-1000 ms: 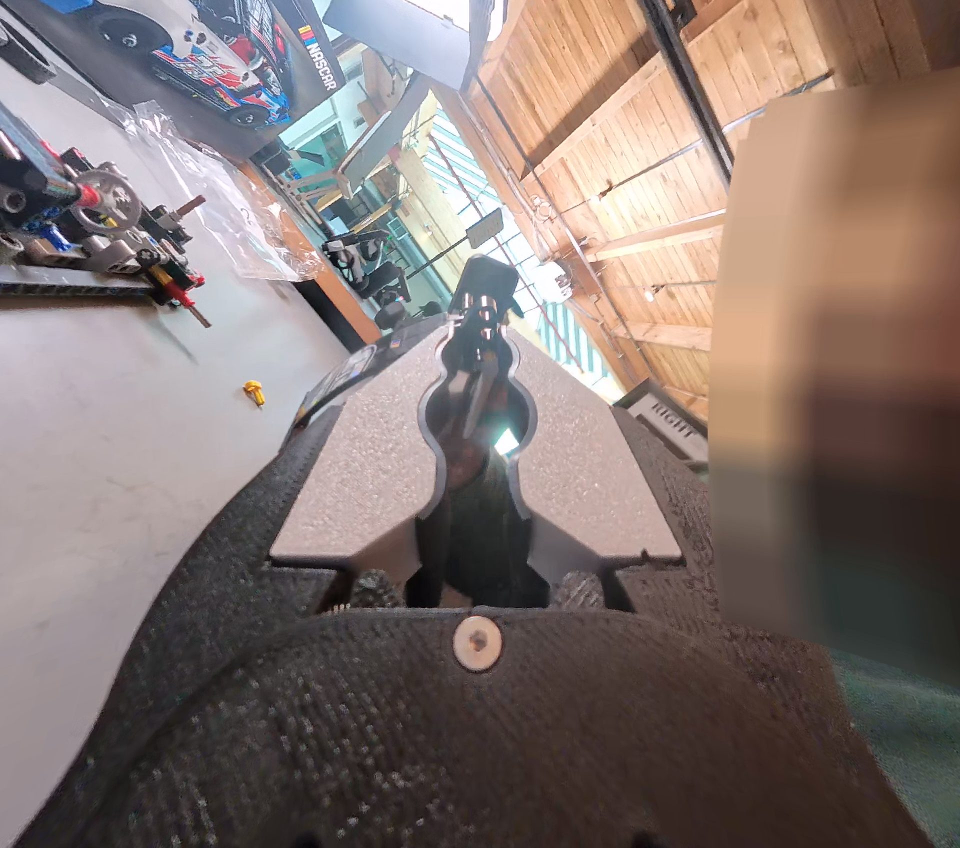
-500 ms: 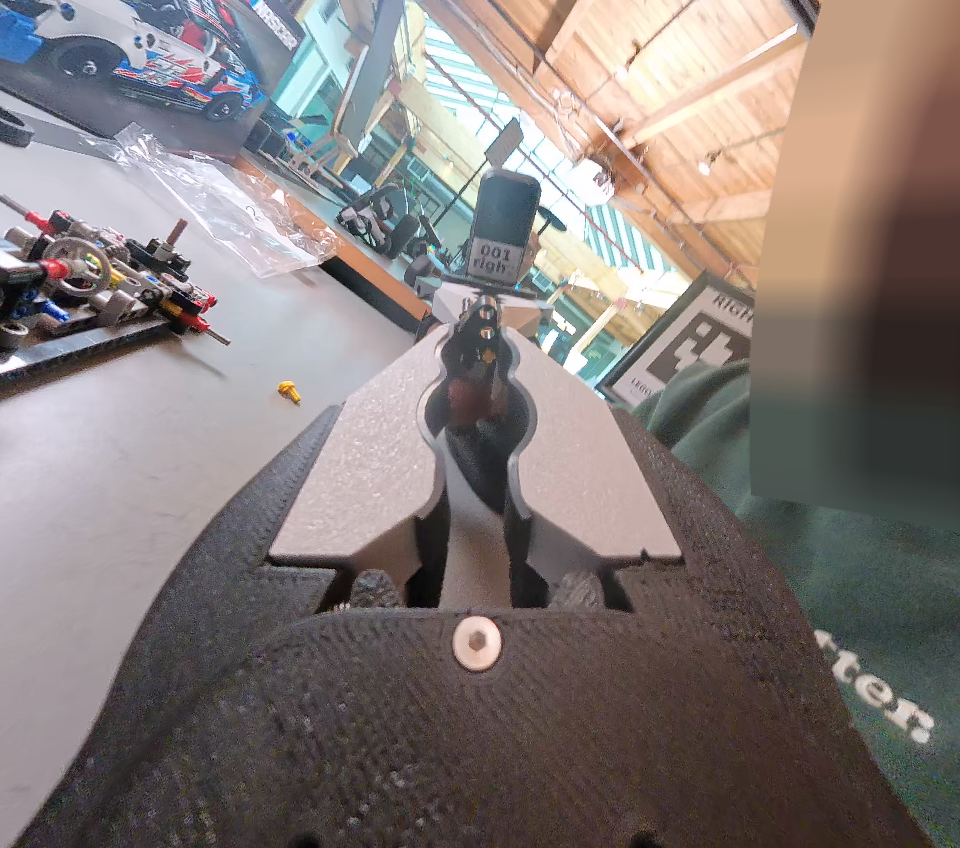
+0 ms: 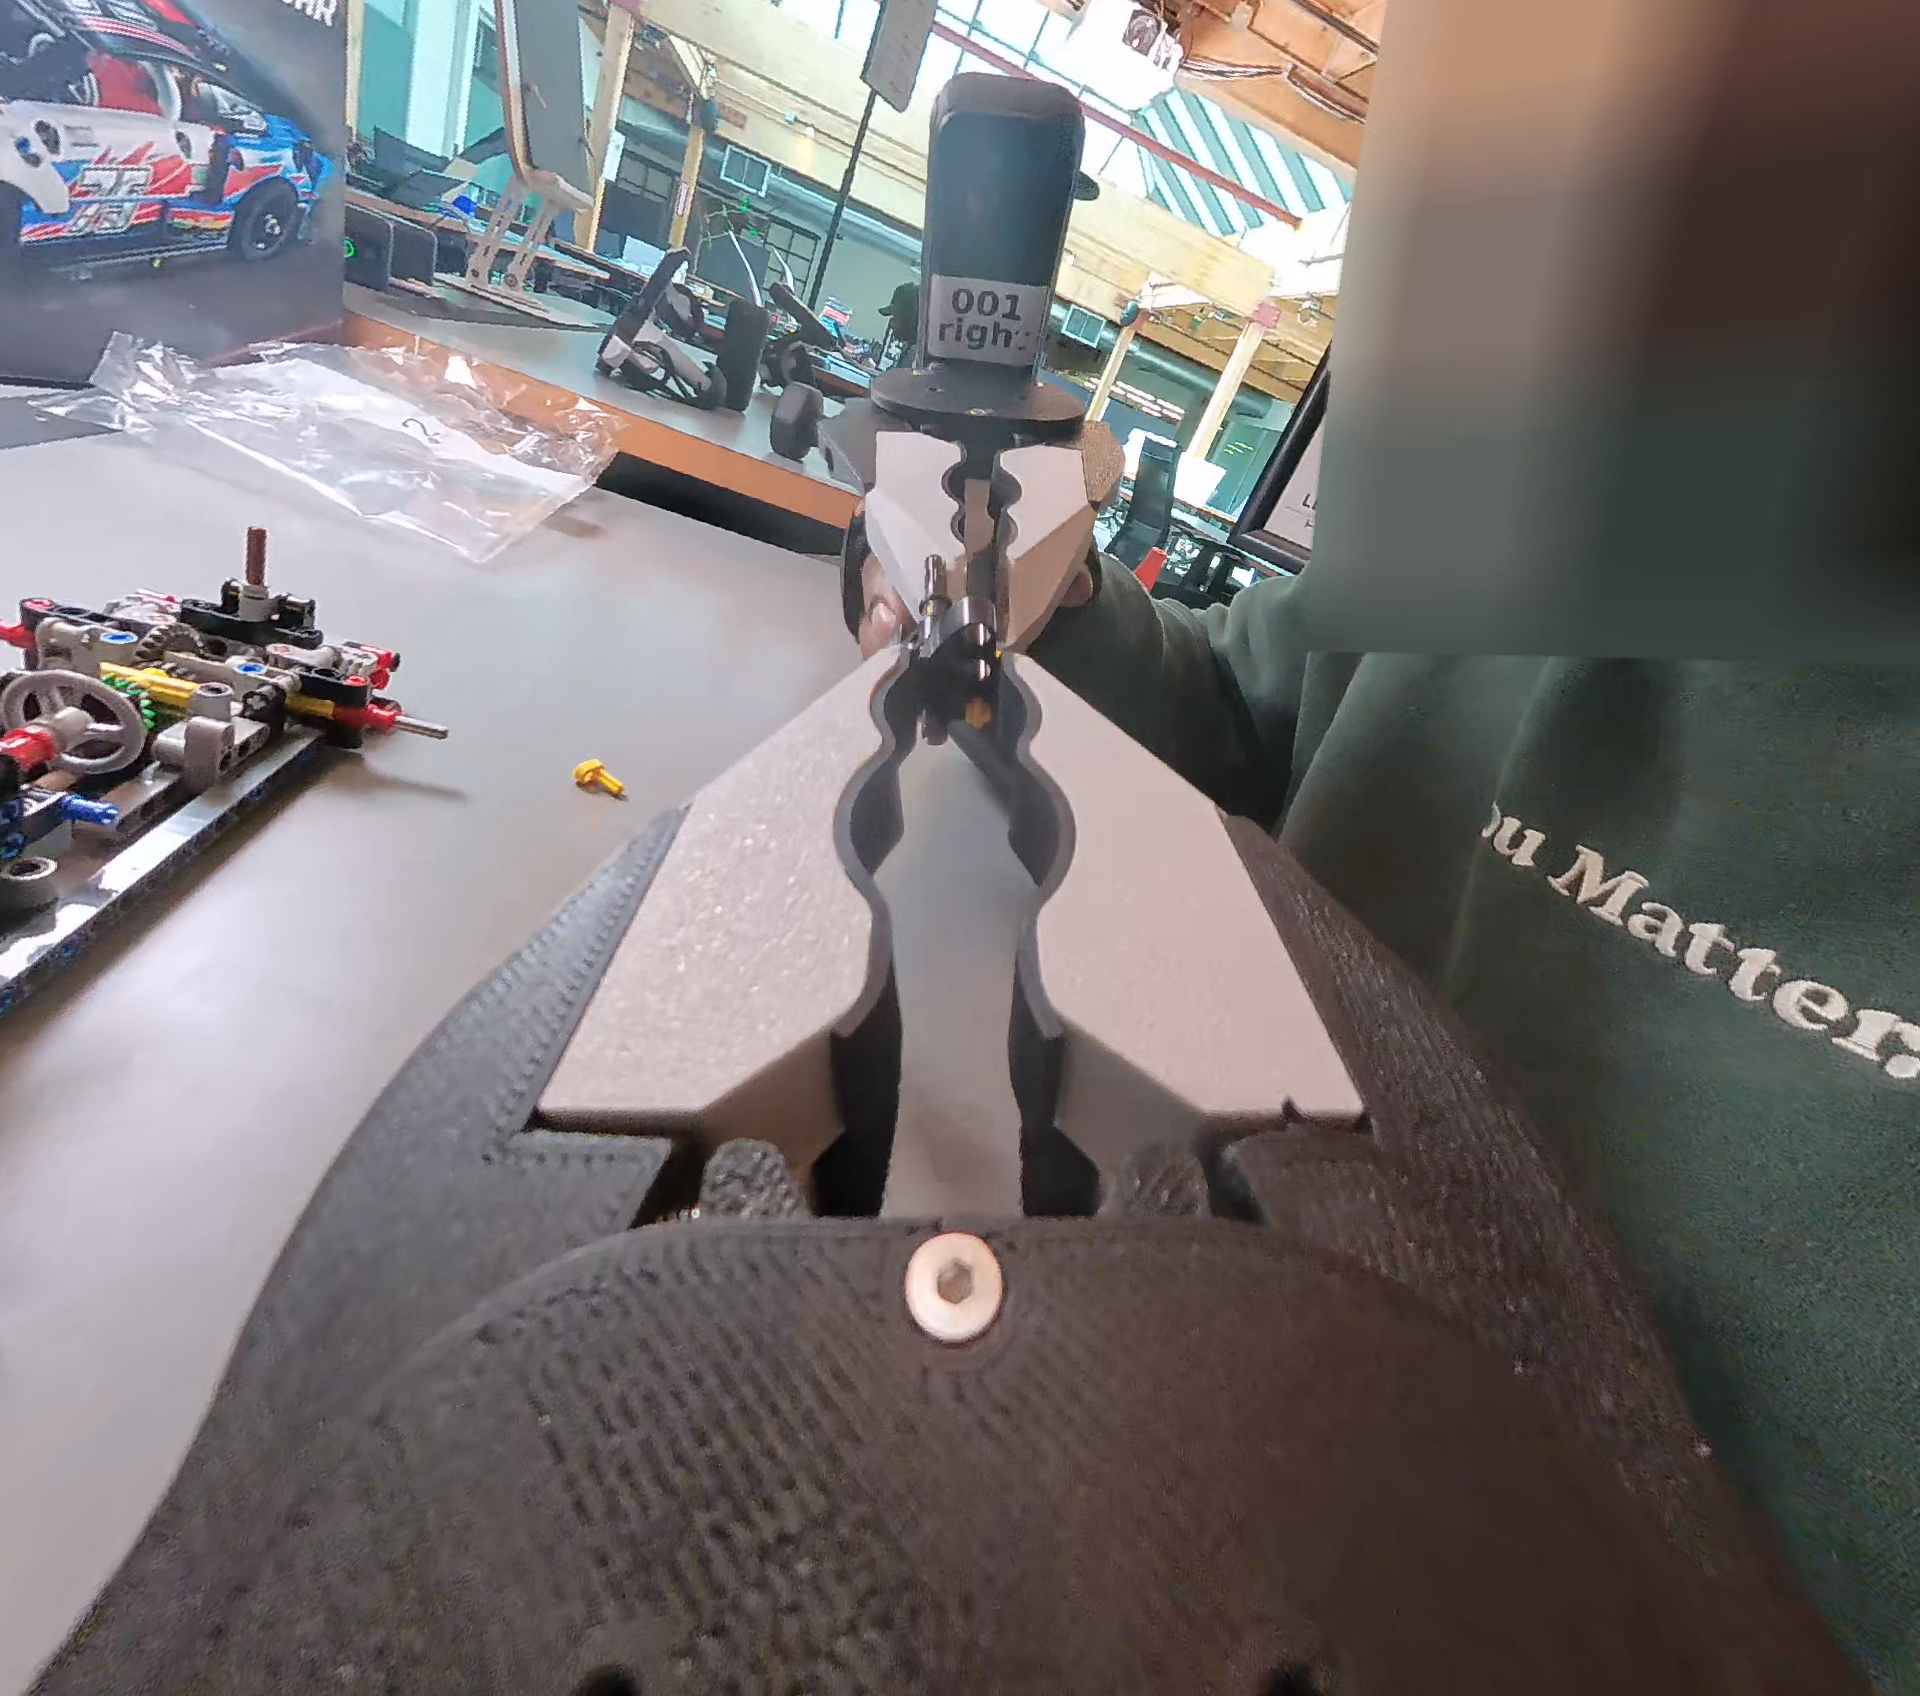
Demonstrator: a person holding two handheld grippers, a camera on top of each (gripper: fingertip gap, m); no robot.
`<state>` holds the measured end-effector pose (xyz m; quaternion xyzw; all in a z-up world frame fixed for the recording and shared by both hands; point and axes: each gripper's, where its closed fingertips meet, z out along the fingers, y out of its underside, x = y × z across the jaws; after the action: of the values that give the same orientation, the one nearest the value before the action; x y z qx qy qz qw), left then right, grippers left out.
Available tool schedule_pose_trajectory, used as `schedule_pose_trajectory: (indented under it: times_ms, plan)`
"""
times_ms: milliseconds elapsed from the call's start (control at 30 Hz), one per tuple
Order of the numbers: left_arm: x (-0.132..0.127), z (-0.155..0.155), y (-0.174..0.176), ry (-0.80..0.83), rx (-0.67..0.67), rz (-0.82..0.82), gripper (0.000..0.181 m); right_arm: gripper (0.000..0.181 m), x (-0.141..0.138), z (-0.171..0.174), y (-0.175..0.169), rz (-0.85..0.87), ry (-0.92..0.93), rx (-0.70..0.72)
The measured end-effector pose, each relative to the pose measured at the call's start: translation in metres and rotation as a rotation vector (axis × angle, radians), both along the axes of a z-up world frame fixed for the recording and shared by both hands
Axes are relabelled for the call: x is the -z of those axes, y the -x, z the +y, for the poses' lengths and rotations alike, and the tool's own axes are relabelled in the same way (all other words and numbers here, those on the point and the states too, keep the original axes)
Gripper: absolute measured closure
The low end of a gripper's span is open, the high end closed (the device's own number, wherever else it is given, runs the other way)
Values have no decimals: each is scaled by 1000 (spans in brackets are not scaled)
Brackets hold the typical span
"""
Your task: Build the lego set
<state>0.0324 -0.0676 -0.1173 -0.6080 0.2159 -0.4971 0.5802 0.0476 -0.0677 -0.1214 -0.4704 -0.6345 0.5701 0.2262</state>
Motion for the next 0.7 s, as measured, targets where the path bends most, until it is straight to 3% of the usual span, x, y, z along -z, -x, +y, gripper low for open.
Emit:
schedule_pose_trajectory:
  times_ms: [433,700]
  plan:
    - [-12,-15,-2,-51,111,-102,169,181,-17,-15,-3,72,68,-49]
    - [-10,-13,-3,-59,95,-78,169,180,-14,-14,-1,55,72,-32]
